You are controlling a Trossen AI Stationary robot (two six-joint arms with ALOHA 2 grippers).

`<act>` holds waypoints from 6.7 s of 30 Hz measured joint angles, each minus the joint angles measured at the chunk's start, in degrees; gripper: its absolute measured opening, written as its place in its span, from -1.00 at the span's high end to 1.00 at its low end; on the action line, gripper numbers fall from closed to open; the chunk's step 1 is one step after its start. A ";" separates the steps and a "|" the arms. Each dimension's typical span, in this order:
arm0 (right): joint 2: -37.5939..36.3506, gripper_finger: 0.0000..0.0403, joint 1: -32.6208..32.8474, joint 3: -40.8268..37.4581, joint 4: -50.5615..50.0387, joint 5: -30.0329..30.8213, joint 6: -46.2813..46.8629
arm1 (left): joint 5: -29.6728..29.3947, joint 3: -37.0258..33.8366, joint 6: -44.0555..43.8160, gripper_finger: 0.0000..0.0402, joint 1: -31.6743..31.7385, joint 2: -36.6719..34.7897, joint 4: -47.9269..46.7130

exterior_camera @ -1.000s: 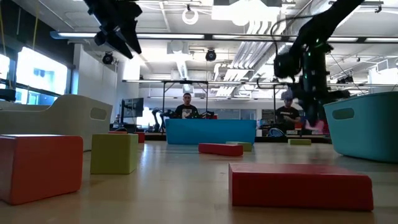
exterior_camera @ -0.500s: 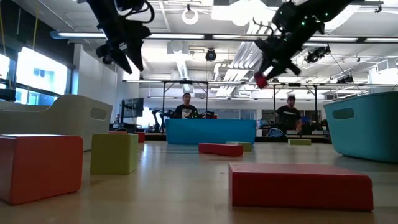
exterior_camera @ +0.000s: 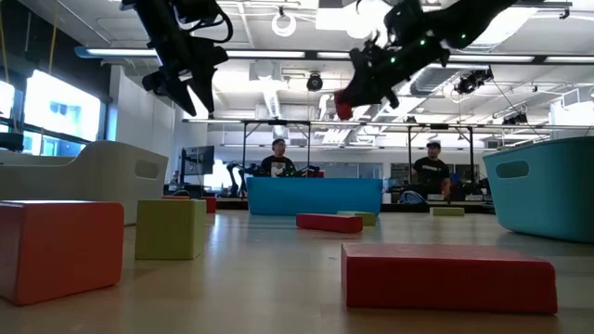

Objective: Sort & place blocks by color
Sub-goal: Put the red block into the blue bin, then put the top orange block into the green bin

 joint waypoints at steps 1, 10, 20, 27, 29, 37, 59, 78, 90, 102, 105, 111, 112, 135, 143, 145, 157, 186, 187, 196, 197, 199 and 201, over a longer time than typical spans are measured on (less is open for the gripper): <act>1.29 0.49 0.41 0.00 -0.09 0.00 -0.62 | 0.00 0.00 0.00 -0.14 0.00 0.00 0.00; 11.26 0.49 3.23 0.00 -1.00 -0.42 1.83 | 0.69 0.00 -4.30 -0.14 0.00 0.00 -1.29; 15.53 0.49 4.13 0.00 -1.77 0.27 4.28 | 0.35 -1.35 -3.56 -0.14 3.16 0.00 -2.78; 15.62 0.22 4.41 -0.01 -2.22 2.76 4.60 | 0.22 -1.75 1.53 -0.14 8.32 0.00 -2.76; 15.62 0.09 4.41 -0.02 -2.27 2.76 4.64 | 0.41 -1.75 4.25 -0.14 9.66 0.32 -2.71; 14.65 -0.04 4.41 0.00 -1.66 2.51 4.49 | 3.72 -1.75 13.44 -0.14 14.75 4.06 -2.69; 10.33 -0.06 4.52 1.31 -1.37 2.62 3.06 | 9.81 9.57 28.42 -0.14 20.32 17.05 -12.73; 10.36 -0.06 4.52 1.51 -1.34 2.60 3.47 | 0.19 18.36 43.03 -0.14 13.17 33.34 -23.03; 10.36 -0.06 4.52 1.51 -1.35 2.60 3.53 | -6.10 18.36 44.39 -0.14 10.00 38.94 -23.03; 10.36 -0.06 4.52 1.49 -1.33 1.36 5.20 | -10.45 18.38 45.84 -0.14 9.65 43.87 -22.19; 10.36 -0.06 4.52 1.49 -1.33 1.24 5.20 | -10.50 18.38 46.65 -0.14 9.60 44.87 -21.41; 10.38 -0.06 4.52 1.49 -1.33 1.24 5.02 | -11.54 18.38 47.15 -0.14 9.31 47.03 -21.21; 10.38 -0.06 4.52 1.49 -1.33 1.25 5.02 | -11.69 18.38 47.26 -0.14 9.24 47.34 -21.20; 10.38 -0.06 4.52 1.46 -1.33 1.25 4.98 | -12.92 18.40 47.58 0.46 9.03 47.60 -20.14; 10.38 -0.06 4.52 1.44 -1.33 1.25 4.06 | -9.42 18.40 46.21 0.49 8.98 45.58 -20.63; 10.38 -0.06 4.52 1.44 -1.33 1.25 3.50 | -7.39 18.40 45.10 0.49 8.94 44.07 -20.65; 10.38 -0.06 4.52 1.44 -0.59 -10.63 3.47 | 1.80 18.40 39.44 0.50 8.06 30.98 -20.63; 5.84 -0.06 16.72 1.44 21.40 -20.20 7.94 | 25.03 18.40 29.47 0.50 0.59 10.74 -13.29; 5.01 -0.06 17.23 1.44 21.26 -19.39 7.91 | 26.41 18.40 29.52 0.49 0.59 10.46 -12.54; 0.64 -0.06 20.96 1.46 20.61 -18.22 11.68 | 37.05 18.40 29.14 0.49 0.02 9.40 -6.07; 0.40 -0.06 21.43 1.46 20.46 -18.16 12.05 | 38.08 18.40 29.01 0.49 -0.18 9.40 -5.53; 0.22 -0.06 22.88 1.46 20.41 -16.56 12.09 | 39.80 18.40 28.98 0.50 -0.71 9.40 -3.93; -0.36 -0.06 24.43 1.46 18.84 -12.91 12.17 | 41.99 18.40 28.98 0.50 -1.28 9.40 -2.84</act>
